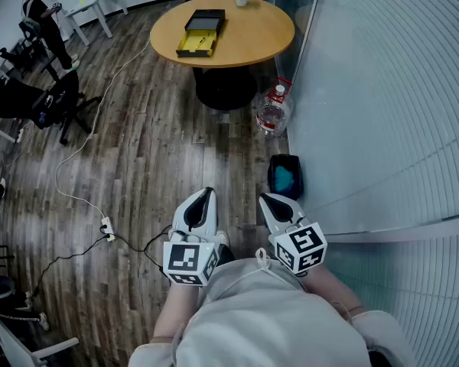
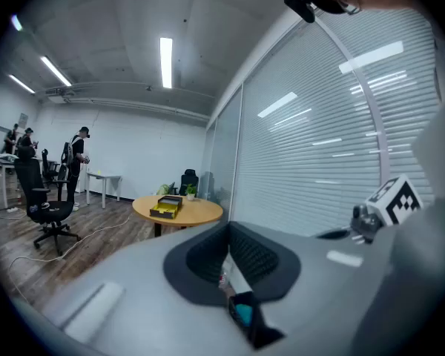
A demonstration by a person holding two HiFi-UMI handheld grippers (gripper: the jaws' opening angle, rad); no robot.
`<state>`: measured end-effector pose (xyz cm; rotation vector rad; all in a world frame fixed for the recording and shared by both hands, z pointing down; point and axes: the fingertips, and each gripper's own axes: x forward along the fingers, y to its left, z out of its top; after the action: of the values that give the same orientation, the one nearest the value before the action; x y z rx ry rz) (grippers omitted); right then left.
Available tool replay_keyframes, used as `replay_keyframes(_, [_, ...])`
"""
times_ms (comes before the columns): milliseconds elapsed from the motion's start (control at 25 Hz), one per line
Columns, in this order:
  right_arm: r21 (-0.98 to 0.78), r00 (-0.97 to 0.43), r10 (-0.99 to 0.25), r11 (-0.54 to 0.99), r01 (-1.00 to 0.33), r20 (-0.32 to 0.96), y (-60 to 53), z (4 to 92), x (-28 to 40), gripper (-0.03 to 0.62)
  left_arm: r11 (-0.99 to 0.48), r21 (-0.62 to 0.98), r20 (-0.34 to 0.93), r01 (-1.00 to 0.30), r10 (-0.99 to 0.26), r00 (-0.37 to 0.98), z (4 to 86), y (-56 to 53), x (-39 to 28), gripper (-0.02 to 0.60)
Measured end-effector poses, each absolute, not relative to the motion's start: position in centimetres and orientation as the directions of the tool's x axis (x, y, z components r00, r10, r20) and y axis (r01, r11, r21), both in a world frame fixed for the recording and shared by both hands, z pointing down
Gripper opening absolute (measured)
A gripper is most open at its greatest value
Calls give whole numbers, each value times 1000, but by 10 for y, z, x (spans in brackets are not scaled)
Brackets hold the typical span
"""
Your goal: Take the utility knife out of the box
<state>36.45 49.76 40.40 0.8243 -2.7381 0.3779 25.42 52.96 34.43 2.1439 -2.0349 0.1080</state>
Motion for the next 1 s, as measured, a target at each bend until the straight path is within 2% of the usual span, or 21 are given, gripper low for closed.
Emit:
replay_keyframes(640, [-214,-784,-524,767,-604,334,467,418,341,-2,-54,109,212,-993,-974,76,360,502,225,6])
replay_keyframes(1000, [-218,-769,-544,750,-625,334,425,418,264,-2,-57,119,183,-991,-980,78,357,463,138,6])
